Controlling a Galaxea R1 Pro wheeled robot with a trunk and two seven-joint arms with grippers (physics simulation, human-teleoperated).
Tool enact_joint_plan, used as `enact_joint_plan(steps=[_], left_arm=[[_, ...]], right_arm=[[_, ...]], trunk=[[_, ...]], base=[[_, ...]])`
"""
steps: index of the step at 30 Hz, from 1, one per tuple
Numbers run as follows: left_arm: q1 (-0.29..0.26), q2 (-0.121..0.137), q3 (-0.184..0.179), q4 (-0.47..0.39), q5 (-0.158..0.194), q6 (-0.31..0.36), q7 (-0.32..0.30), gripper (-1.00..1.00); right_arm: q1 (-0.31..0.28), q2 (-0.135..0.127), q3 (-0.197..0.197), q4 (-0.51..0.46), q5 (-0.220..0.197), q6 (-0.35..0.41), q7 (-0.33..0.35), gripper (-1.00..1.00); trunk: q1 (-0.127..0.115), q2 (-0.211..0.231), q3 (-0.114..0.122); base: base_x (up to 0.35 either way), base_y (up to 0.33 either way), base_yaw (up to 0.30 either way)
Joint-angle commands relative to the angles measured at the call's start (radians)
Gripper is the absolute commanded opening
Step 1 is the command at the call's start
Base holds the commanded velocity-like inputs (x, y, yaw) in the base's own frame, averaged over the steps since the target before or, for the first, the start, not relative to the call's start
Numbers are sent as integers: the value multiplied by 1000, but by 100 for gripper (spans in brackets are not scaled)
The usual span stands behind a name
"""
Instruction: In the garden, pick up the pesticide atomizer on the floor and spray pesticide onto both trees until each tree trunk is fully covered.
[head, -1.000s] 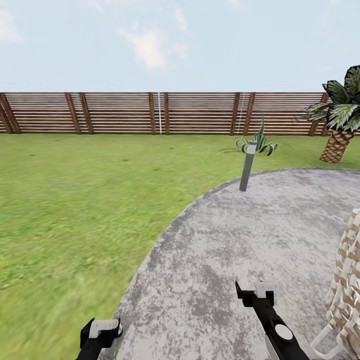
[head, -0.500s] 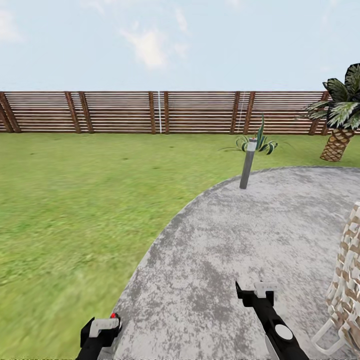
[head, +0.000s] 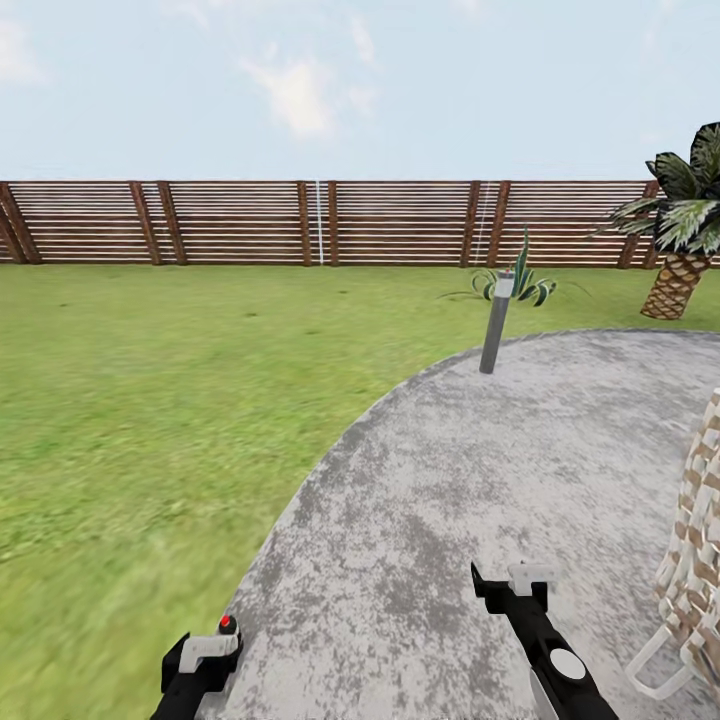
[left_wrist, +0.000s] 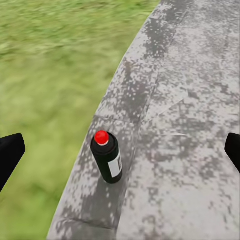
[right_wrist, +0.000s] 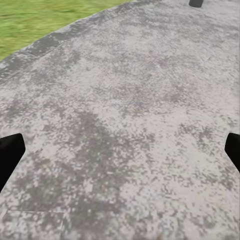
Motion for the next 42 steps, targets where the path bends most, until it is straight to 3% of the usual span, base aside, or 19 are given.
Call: enact_joint_plan(steps=[1, 7, 35, 39, 41, 42], left_arm=[[0, 0, 0, 0, 0, 0, 0, 100], [0, 0, 0, 0, 0, 0, 0, 100], [-7, 0, 4, -1, 1, 18, 1, 100], [-82, 0, 2, -2, 0, 54, 2, 100], [-149, 1, 2, -1, -1, 118, 3, 100], [-158, 1, 2, -1, -1, 130, 3, 100]], right_arm=[[0, 0, 0, 0, 0, 0, 0, 100], [0, 0, 0, 0, 0, 0, 0, 100], [0, 0, 0, 4, 0, 0, 0, 100], [0, 0, 0, 4, 0, 0, 0, 100], [0, 0, 0, 3, 0, 0, 0, 100], [0, 0, 0, 3, 0, 0, 0, 100]], trunk=[[4, -7, -3], [27, -49, -22], [40, -56, -130], [41, -57, -146], [42, -57, -153], [43, -57, -157]], base=[[0, 0, 0], [0, 0, 0], [0, 0, 0], [0, 0, 0], [0, 0, 0], [0, 0, 0]])
